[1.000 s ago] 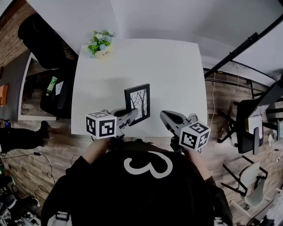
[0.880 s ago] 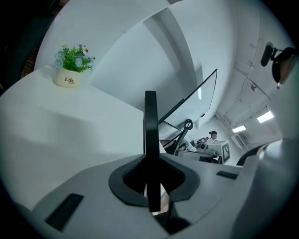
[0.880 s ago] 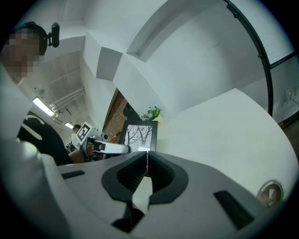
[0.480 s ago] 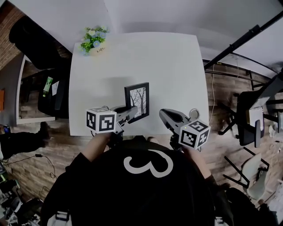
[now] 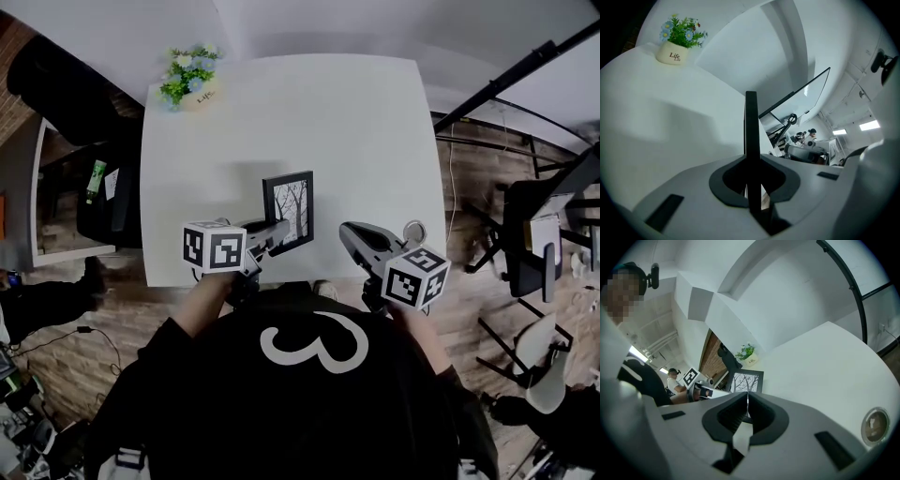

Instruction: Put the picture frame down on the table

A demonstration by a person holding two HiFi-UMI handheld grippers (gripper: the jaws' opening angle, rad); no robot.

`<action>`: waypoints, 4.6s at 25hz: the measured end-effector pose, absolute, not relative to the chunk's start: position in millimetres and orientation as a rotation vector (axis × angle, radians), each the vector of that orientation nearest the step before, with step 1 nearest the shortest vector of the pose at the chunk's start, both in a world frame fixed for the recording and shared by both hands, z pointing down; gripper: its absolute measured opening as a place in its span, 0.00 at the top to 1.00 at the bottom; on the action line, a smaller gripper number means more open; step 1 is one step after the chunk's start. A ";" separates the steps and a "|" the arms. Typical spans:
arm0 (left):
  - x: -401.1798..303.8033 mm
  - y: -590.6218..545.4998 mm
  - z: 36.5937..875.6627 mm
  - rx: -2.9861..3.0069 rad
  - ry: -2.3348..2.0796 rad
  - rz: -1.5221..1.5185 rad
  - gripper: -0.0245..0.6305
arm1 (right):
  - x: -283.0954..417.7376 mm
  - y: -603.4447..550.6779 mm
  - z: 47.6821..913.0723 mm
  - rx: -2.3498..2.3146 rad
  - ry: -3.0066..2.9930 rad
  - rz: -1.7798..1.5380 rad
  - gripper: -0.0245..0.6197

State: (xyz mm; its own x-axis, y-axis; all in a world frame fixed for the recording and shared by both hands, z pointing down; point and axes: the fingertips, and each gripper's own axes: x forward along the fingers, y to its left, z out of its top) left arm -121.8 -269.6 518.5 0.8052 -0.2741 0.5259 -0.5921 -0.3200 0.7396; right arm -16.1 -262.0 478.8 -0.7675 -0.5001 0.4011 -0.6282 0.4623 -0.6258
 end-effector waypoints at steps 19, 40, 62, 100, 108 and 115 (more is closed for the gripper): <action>-119.1 -269.1 539.3 1.881 -0.638 0.399 0.89 | -9.9 -257.7 484.3 1.053 -2.528 1.258 0.92; -117.1 -280.2 542.8 1.825 -0.657 0.362 0.89 | -3.4 -251.6 487.5 1.061 -2.533 1.318 0.93; -121.0 -292.3 558.3 1.753 -0.685 0.353 0.89 | 14.2 -247.1 490.2 1.100 -2.517 1.343 0.92; -135.0 -283.1 585.6 1.831 -0.796 0.520 0.76 | -15.5 -238.9 490.3 1.094 -2.489 1.361 0.93; -137.5 -287.0 589.4 1.883 -0.809 0.586 0.70 | -27.8 -241.9 496.8 1.143 -2.475 1.369 0.92; -138.4 -283.9 589.4 1.924 -0.829 0.612 0.67 | -42.2 -238.3 499.3 1.122 -2.479 1.367 0.92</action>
State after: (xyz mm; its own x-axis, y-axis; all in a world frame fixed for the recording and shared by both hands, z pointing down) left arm -138.4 -283.9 589.4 0.6491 -0.2973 0.7002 -0.7567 -0.3473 0.5539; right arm -42.2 -238.3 499.3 -0.7243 -0.5552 0.4088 -0.6420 0.3268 -0.6936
